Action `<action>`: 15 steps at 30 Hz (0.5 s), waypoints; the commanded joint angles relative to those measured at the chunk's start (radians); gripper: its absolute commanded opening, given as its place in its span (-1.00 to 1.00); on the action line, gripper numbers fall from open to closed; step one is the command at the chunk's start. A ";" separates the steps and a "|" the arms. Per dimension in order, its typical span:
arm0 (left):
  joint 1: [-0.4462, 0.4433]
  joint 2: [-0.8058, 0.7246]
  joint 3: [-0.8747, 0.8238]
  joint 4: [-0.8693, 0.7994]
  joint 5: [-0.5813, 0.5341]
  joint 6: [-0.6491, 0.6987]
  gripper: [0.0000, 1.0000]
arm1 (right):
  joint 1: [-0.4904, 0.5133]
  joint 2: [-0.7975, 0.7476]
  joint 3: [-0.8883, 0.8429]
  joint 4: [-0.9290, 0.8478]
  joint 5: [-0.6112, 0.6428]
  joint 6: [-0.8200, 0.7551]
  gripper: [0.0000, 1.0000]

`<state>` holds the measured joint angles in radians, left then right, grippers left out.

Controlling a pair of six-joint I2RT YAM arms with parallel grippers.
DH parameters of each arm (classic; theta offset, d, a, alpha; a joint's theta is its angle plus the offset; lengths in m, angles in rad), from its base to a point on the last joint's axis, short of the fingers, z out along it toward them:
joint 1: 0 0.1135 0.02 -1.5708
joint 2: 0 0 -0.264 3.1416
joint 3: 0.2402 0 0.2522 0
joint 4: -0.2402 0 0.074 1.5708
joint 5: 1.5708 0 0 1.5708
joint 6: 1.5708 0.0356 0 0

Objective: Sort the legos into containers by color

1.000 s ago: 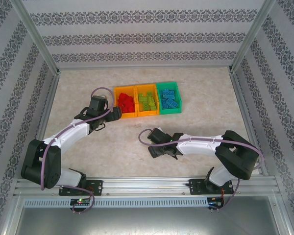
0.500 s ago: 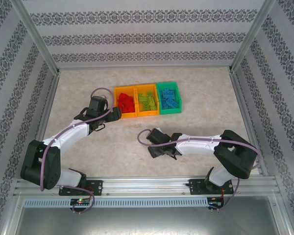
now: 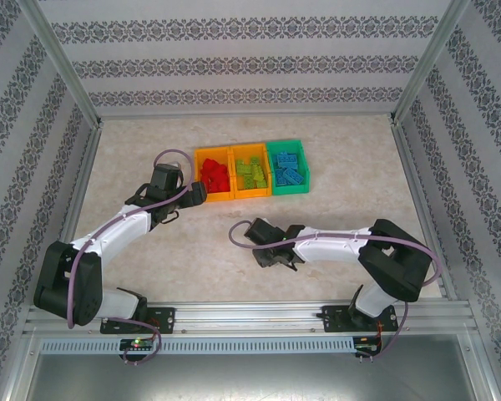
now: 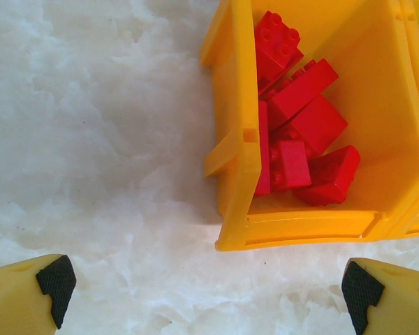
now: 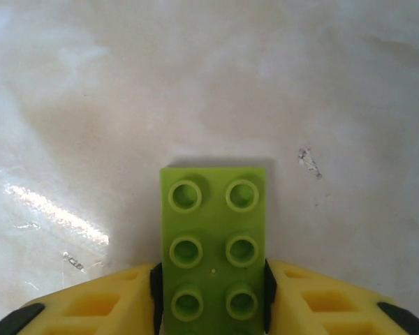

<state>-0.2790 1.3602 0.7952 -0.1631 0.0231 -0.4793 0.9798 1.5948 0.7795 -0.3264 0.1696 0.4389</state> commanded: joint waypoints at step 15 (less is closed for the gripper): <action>0.012 -0.032 -0.022 0.030 -0.015 0.019 0.99 | -0.224 -0.077 0.119 0.163 -0.106 -0.075 -0.30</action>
<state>-0.2790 1.3510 0.7879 -0.1631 0.0227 -0.4789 0.8169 1.5700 0.8238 -0.2668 0.1287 0.3943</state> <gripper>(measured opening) 0.997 0.350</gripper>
